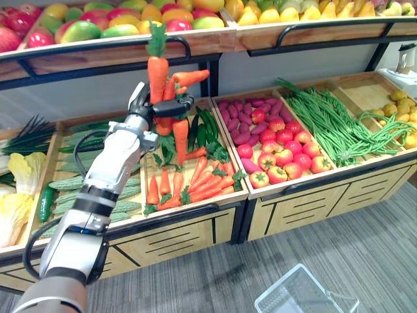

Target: Pick vegetable in the basket

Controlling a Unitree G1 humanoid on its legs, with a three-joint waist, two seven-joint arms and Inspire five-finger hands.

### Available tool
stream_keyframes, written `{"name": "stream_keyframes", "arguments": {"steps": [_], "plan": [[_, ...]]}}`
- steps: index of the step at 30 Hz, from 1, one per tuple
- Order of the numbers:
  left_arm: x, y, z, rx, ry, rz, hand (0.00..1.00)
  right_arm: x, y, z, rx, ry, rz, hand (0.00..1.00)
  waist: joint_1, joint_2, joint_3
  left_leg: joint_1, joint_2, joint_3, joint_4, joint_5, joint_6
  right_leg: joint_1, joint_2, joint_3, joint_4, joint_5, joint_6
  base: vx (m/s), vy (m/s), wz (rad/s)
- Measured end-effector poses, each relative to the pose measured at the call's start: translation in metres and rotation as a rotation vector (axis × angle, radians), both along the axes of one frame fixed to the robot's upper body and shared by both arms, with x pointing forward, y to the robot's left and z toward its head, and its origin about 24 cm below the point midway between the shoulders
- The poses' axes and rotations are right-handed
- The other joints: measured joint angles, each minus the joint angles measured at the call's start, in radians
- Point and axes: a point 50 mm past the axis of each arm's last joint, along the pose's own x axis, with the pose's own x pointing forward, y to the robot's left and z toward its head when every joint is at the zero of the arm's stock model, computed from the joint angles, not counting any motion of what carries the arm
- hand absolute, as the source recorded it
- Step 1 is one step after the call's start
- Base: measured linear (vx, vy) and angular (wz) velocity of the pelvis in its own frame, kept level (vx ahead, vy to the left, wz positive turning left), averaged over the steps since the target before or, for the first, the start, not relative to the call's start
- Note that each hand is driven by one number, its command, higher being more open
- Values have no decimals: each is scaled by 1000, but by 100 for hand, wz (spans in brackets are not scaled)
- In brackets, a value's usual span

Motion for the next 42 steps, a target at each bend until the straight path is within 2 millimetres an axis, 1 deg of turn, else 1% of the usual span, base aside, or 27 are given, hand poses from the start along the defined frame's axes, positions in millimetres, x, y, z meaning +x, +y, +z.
{"name": "stream_keyframes", "arguments": {"steps": [3, 5, 7, 11, 13, 15, 18, 20, 23, 24, 25, 27, 29, 30, 31, 32, 33, 34, 36, 38, 42], "plan": [[-6, 11, -22, -103, 66, -35, 0, -7, 0, -1, 3, 22, -10, 0, 4, -1, -18, 1, 0, -16, 0, 1, 0, 11, 1, -16, -7, -1, -1, -38, 11, 14], [-11, 20, -38, -180, 114, -55, 0, -12, 1, -2, 9, 41, -20, 0, 7, -8, -30, 1, -1, -20, 0, 2, 0, 17, 1, -19, -13, -1, -1, -38, 15, 9], [-15, 24, -52, -219, 161, -65, 0, -17, 3, -4, 17, 61, -31, 0, 12, -19, -40, 2, -2, -26, 0, 3, 0, 23, 0, -24, -17, -1, -1, -19, 17, 10], [-20, 25, -71, -292, 224, -83, 0, -23, 7, -5, 30, 79, -47, 0, 15, -39, -53, 1, -9, -39, 0, 7, 0, 32, -5, -34, -25, 0, -1, -13, 24, 10], [-21, 24, -75, -322, 242, -97, 0, -24, 8, -6, 33, 81, -48, 0, 14, -43, -55, 3, -13, -39, 0, 7, 1, 35, -7, -35, -27, -1, -2, -5, 16, 1], [-20, 24, -83, -355, 271, -113, 0, -26, 9, -6, 36, 88, -55, 0, 9, -47, -53, 22, -17, -38, 0, 2, 5, 58, -10, -34, -37, -2, -4, -6, 17, 0], [-19, 19, -84, -390, 271, -148, 0, -30, 9, -7, 40, 98, -80, 0, 4, -48, -57, 21, -16, -36, 0, 1, 4, 55, -10, -31, -36, -2, -4, -7, 5, -1], [-19, 13, -87, -424, 275, -168, 0, -33, 10, -8, 45, 109, -98, 0, 0, -49, -57, 21, -15, -33, 0, 1, 4, 53, -10, -29, -35, -2, -4, -15, 11, -4], [-17, -3, -89, -507, 279, -218, 0, -36, 12, -8, 49, 112, -140, 0, -22, -49, -57, 22, -14, -18, 0, -1, 2, 46, -8, -17, -29, -2, -4, -6, 11, -10], [-17, -6, -89, -522, 278, -224, 0, -36, 12, -8, 50, 110, -145, 0, -26, -49, -57, 23, -12, -14, 0, -1, 1, 43, -7, -12, -27, -2, -4, -5, 12, -23], [-16, -14, -87, -544, 273, -239, 0, -36, 13, -9, 55, 107, -153, 0, -34, -49, -57, 25, -10, -6, 0, -1, 1, 35, -3, 2, -21, -2, -4, -10, 5, -36], [-15, -24, -81, -570, 258, -262, 0, -35, 15, -9, 66, 95, -184, 0, -38, -49, -57, 29, -3, 23, 2, 0, 2, 13, 7, 35, -1, -3, -4, -13, 4, -46], [-15, -34, -71, -559, 232, -283, 0, -34, 17, -9, 77, 91, -211, 0, -44, -52, -56, 48, 4, 48, 8, 1, -1, -3, 19, 81, 15, -4, -6, -27, 1, -57], [-17, -36, -67, -555, 215, -294, 0, -34, 18, -9, 81, 87, -221, 0, -42, -55, -54, 54, 4, 41, 9, 0, -3, -9, 21, 98, 16, -4, -7, -41, -10, -81], [-21, -40, -55, -545, 171, -313, 0, -32, 18, -9, 86, 79, -235, 0, -34, -60, -51, 59, 6, -17, 26, -15, -19, -22, 21, 138, 23, -4, -8, -15, -27, -106], [-27, -42, -44, -532, 123, -332, 0, -29, 16, -9, 84, 71, -236, 0, -21, -62, -49, 63, 10, -109, 63, -58, -35, -33, 27, 185, 31, -3, -6, 10, -29, -119], [-31, -44, -38, -524, 97, -346, 0, -28, 15, -9, 81, 66, -238, 0, -12, -60, -49, 65, 14, -149, 82, -87, -44, -40, 35, 211, 36, -1, -3, 45, 11, -122], [-38, -47, -28, -506, 54, -374, 0, -27, 12, -8, 73, 56, -241, 0, -7, -56, -47, 69, 19, -157, 116, -127, -59, -41, 46, 248, 38, 2, 3, 38, 46, -93], [-50, -49, -16, -469, -5, -420, 0, -26, 13, -8, 75, 41, -260, 0, -6, -64, -45, 81, 21, -103, 150, -162, -58, -40, 45, 294, 37, 9, 15, 23, 93, -81], [-55, -46, -9, -444, -44, -438, 0, -26, 16, -8, 79, 34, -266, 0, -12, -64, -44, 89, 22, -65, 172, -184, -56, -41, 40, 324, 26, 15, 25, 26, 109, -59], [-57, -39, -3, -425, -80, -427, 0, -20, 16, -7, 71, 8, -249, 0, -16, -55, -41, 89, 32, 0, 234, -235, -51, -39, 36, 376, -3, 38, 50, 30, 82, -55]]}}
